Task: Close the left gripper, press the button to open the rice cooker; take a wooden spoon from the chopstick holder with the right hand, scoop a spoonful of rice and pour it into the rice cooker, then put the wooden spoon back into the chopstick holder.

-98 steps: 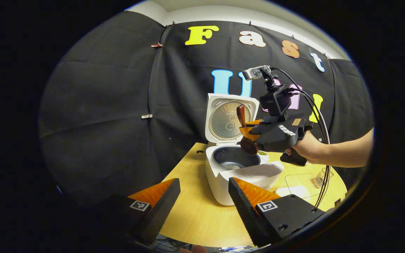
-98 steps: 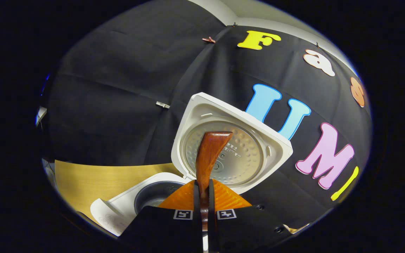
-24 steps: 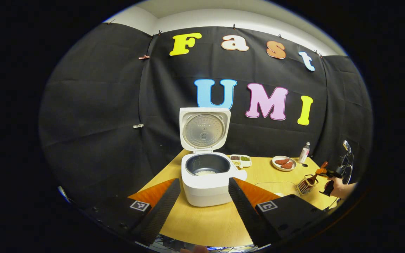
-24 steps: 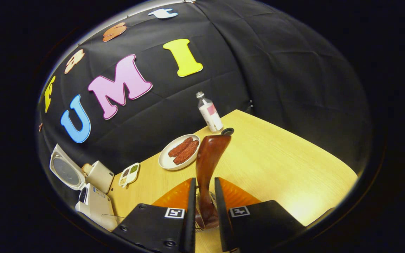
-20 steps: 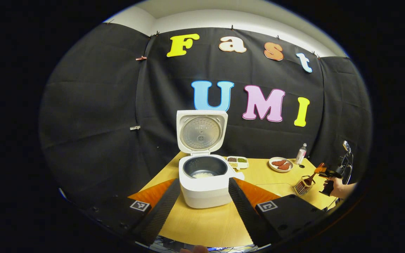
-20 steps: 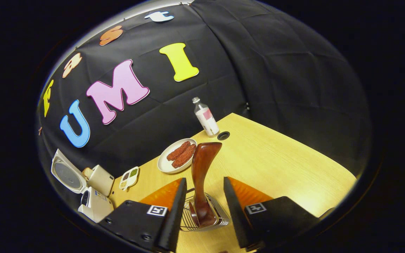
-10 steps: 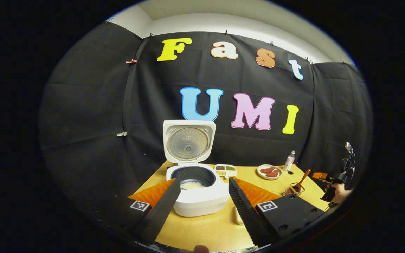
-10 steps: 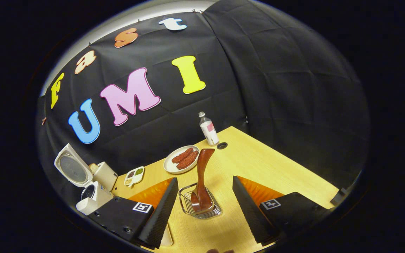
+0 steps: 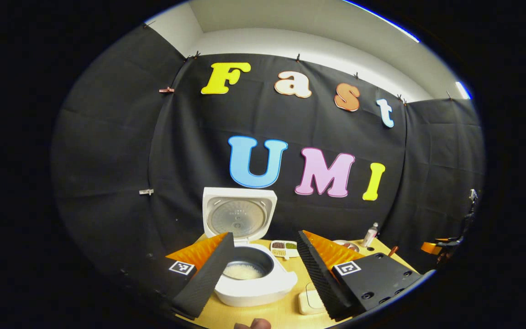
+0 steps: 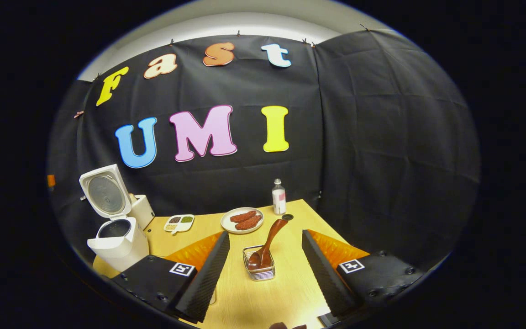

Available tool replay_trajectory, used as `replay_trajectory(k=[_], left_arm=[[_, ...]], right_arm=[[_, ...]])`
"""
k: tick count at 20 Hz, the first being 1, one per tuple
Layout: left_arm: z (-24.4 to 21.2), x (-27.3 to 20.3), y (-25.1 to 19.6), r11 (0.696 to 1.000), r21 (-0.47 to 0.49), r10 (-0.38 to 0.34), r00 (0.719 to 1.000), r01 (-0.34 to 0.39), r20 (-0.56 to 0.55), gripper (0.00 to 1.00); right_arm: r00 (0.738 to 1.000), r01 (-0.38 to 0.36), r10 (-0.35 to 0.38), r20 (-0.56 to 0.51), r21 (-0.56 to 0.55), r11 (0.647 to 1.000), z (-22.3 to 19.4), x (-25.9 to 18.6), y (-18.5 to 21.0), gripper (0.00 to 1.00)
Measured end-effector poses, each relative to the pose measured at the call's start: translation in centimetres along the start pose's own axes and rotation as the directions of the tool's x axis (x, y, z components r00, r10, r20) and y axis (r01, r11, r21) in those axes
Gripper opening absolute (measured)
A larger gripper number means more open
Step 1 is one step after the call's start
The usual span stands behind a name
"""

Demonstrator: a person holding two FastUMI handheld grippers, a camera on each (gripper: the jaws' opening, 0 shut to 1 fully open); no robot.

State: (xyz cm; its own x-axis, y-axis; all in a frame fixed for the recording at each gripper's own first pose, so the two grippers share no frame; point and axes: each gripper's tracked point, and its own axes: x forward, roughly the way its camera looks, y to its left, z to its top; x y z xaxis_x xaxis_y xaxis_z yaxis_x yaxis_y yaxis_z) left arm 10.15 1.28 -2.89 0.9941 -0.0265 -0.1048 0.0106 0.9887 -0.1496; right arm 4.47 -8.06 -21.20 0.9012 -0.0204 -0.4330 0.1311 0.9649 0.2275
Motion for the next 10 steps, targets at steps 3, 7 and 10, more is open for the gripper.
replay_trajectory(k=[3,7,10], left_arm=[[2.6,3.4,0.6,0.999,0.043,-0.015,0.999,0.014,0.041,0.95],[6.3,8.6,1.2,0.993,0.115,-0.029,0.994,0.016,0.109,0.93],[7.8,13.1,1.8,0.988,0.154,-0.028,0.991,0.008,0.132,0.95]], right_arm=[[0.999,-0.013,0.014,0.051,-0.016,1.000,2.1,-2.5,1.8,0.98],[0.995,-0.005,0.011,0.095,-0.063,0.998,3.4,-4.5,2.9,0.98],[0.995,0.006,0.001,0.096,-0.070,0.998,3.2,-5.6,3.6,0.98]])
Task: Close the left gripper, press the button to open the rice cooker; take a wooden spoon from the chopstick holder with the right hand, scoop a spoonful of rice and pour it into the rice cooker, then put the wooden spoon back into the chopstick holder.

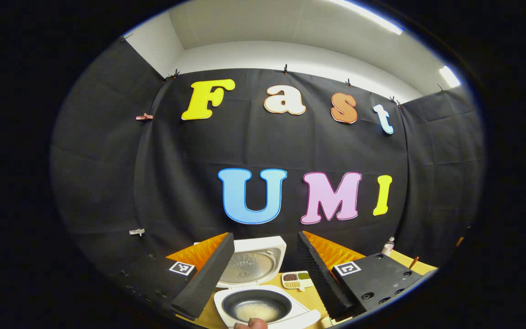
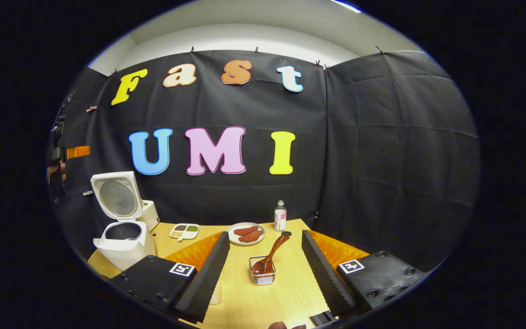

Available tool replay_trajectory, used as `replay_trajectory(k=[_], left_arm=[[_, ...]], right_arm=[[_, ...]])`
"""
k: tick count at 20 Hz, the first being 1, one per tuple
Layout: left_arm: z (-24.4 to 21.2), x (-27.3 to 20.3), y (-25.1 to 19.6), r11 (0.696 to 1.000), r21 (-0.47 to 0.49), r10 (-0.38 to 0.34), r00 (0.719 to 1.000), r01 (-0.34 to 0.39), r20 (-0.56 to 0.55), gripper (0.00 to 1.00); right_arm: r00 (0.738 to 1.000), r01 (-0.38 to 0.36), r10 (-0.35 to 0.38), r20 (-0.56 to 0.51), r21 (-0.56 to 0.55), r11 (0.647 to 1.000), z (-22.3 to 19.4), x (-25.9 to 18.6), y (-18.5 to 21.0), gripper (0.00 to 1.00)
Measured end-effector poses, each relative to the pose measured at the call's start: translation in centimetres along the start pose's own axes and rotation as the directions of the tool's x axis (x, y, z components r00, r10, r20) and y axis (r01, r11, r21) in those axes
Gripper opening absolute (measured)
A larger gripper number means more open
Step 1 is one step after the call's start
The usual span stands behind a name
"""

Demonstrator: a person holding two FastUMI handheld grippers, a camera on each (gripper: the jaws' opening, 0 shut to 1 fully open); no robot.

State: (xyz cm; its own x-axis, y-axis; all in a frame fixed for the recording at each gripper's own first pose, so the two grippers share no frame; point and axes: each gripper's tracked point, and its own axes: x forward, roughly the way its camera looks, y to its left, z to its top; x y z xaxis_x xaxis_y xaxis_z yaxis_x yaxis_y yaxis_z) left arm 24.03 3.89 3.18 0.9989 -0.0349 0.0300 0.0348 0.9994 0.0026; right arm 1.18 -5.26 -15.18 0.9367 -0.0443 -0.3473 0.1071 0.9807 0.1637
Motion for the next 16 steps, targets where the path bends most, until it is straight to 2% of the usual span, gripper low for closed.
replay_trajectory(k=[2,5,7,9,11,12,16], left_arm=[[-0.4,3.1,1.2,0.999,0.021,0.028,1.000,-0.028,-0.005,0.95],[-1.0,7.9,2.7,0.998,-0.007,0.063,0.998,-0.063,-0.016,0.95],[-1.5,11.0,3.6,0.997,0.006,0.082,0.996,-0.082,-0.027,0.95],[-2.2,13.8,4.0,0.995,0.056,0.086,0.995,-0.083,-0.047,0.95],[-3.0,16.1,3.9,0.993,0.098,0.079,0.995,-0.072,-0.067,0.95],[-3.4,17.2,3.9,0.992,0.107,0.076,0.994,-0.068,-0.072,0.95],[-6.2,19.8,4.2,0.991,0.112,0.090,0.988,-0.075,-0.129,0.95]], right_arm=[[1.000,0.016,-0.016,0.007,-0.032,0.999,-0.2,-0.8,0.0,0.98],[0.998,0.056,-0.056,0.000,-0.091,0.994,-0.8,-2.2,-0.6,0.98],[0.997,0.075,-0.076,-0.008,-0.082,0.994,-1.0,-3.4,-0.8,0.98],[0.996,0.083,-0.084,-0.022,-0.053,0.995,-1.6,-4.6,-0.3,0.98],[0.995,0.091,-0.094,-0.038,-0.078,0.993,-2.5,-5.5,-0.3,0.96],[0.995,0.088,-0.093,-0.043,-0.098,0.991,-2.7,-5.8,-0.1,0.98],[0.995,0.094,-0.098,-0.031,-0.105,0.990,-2.0,-6.7,0.4,0.98]])
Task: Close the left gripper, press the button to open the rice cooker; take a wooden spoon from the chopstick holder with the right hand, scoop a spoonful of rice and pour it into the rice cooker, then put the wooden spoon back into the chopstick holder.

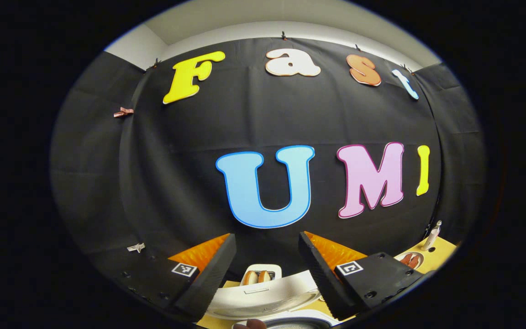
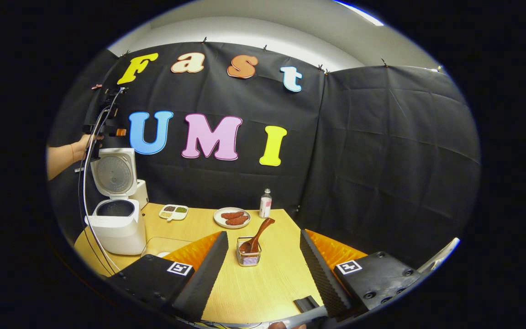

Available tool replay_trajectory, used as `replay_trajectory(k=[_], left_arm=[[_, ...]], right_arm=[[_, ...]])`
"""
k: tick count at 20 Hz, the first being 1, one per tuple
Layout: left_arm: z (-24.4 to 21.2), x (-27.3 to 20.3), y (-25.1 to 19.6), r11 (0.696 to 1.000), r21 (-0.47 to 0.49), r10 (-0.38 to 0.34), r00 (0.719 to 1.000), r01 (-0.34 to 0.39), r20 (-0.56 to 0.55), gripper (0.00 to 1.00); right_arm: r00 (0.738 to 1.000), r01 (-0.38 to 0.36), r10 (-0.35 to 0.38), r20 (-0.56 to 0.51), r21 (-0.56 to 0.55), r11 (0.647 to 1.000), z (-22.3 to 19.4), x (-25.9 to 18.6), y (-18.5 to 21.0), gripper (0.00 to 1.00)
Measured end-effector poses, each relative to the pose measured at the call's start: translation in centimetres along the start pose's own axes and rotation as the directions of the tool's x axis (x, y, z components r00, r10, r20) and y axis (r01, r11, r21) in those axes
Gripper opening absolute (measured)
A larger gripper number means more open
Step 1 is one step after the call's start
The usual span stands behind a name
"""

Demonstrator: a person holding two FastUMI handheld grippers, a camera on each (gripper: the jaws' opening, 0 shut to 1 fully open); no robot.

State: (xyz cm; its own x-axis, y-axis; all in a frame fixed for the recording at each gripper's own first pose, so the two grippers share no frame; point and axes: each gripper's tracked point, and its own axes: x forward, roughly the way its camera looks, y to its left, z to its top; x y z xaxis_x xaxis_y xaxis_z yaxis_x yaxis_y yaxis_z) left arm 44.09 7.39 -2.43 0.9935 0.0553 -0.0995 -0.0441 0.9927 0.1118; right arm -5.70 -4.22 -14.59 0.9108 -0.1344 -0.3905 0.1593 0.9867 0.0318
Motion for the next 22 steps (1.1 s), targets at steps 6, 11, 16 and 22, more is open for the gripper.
replay_trajectory(k=[6,11,16,22], left_arm=[[-5.7,2.1,0.7,1.000,-0.001,0.029,0.986,-0.029,-0.164,0.97],[-6.8,-0.2,0.6,0.989,-0.144,0.015,0.983,-0.042,-0.183,1.00],[-7.9,-5.1,-1.4,0.990,-0.134,0.020,0.986,-0.042,-0.165,1.00],[-11.7,-11.2,-3.7,0.986,-0.152,0.030,0.979,-0.061,-0.201,1.00]], right_arm=[[0.999,-0.013,0.015,-0.042,0.045,0.999,-1.9,-0.9,0.6,0.98],[0.997,-0.044,0.047,-0.069,0.042,0.998,-3.2,-1.0,1.2,0.98],[0.994,-0.079,0.083,-0.067,0.059,0.995,-3.3,-1.2,1.4,0.98],[0.993,-0.107,0.108,-0.041,0.024,0.994,-2.3,-1.0,0.8,0.98]])
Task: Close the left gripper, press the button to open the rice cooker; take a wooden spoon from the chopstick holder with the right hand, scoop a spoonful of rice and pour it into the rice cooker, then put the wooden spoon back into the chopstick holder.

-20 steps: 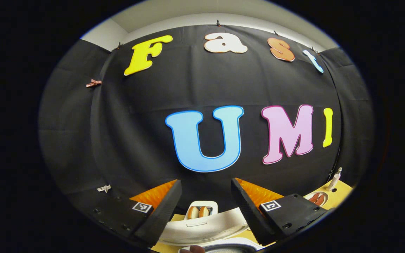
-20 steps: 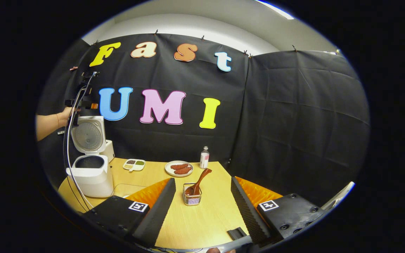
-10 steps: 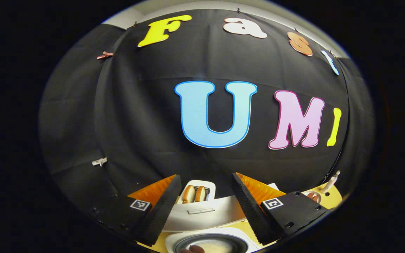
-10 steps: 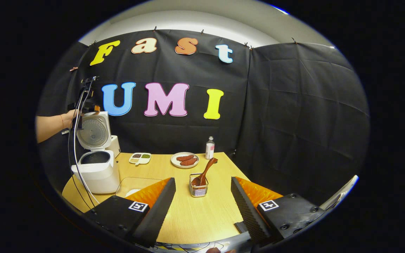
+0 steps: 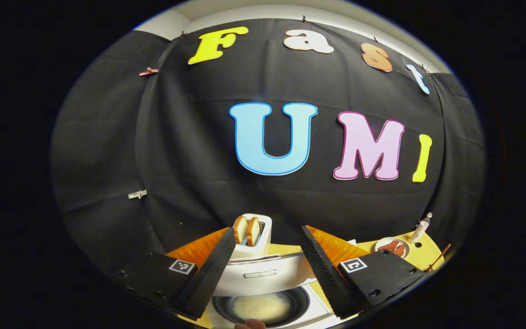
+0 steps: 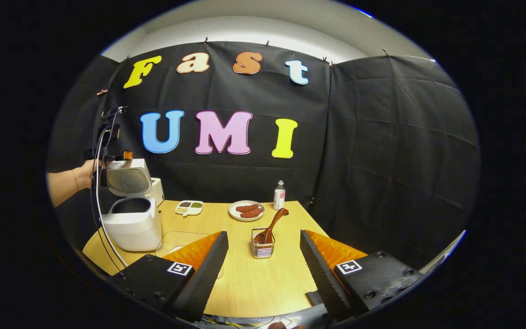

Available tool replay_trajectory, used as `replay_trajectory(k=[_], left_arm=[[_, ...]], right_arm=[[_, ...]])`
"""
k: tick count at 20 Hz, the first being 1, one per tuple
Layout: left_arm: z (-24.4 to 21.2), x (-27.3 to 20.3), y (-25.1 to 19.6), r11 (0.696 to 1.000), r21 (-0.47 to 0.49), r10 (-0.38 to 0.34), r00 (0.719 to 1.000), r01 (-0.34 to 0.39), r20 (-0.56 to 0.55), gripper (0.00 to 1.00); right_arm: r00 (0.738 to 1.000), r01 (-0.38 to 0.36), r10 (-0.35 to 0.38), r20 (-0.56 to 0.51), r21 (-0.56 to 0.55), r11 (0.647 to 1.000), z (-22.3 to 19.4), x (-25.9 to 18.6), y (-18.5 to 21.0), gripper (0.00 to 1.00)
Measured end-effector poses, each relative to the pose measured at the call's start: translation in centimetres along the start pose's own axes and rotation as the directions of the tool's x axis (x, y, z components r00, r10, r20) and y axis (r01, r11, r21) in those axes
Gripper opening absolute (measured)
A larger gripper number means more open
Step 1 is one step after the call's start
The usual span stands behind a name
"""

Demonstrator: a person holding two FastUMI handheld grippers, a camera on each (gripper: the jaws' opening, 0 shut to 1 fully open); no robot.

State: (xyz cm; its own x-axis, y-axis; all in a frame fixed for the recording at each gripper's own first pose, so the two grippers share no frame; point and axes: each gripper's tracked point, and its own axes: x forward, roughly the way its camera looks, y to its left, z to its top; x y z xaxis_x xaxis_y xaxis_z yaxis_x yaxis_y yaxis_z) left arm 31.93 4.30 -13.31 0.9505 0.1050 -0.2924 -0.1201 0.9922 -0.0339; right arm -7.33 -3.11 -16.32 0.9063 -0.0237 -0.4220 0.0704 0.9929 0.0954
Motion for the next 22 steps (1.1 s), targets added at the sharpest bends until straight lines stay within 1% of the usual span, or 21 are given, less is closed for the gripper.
replay_trajectory(k=[5,8,10,15,19,22], left_arm=[[-4.8,-2.6,-1.0,1.000,-0.015,0.023,0.999,-0.024,-0.047,1.00],[-7.7,-3.6,-1.2,0.999,-0.014,0.039,0.996,-0.040,-0.079,1.00],[-9.5,-3.7,-1.5,0.999,-0.017,0.043,0.993,-0.045,-0.106,1.00],[-12.8,-4.4,-1.8,0.999,0.005,0.046,0.987,-0.046,-0.155,1.00],[-16.0,-5.1,-1.8,0.997,0.044,0.077,0.975,-0.069,-0.206,1.00],[-17.5,-5.8,-1.7,0.995,0.035,0.094,0.969,-0.088,-0.227,1.00]], right_arm=[[0.999,-0.038,0.038,-0.016,0.008,0.999,-0.2,0.6,1.2,0.98],[0.998,-0.051,0.051,-0.025,-0.030,0.998,-0.9,0.2,1.5,0.98],[0.998,-0.052,0.051,-0.030,-0.047,0.998,-1.3,0.1,1.4,0.98],[0.998,-0.045,0.044,-0.045,-0.027,0.999,-1.8,-0.2,0.6,0.98],[0.998,-0.039,0.038,-0.055,-0.026,0.999,-2.3,-0.7,0.1,0.98],[0.998,-0.032,0.030,-0.055,-0.035,0.999,-2.4,-1.1,-0.4,0.98]])
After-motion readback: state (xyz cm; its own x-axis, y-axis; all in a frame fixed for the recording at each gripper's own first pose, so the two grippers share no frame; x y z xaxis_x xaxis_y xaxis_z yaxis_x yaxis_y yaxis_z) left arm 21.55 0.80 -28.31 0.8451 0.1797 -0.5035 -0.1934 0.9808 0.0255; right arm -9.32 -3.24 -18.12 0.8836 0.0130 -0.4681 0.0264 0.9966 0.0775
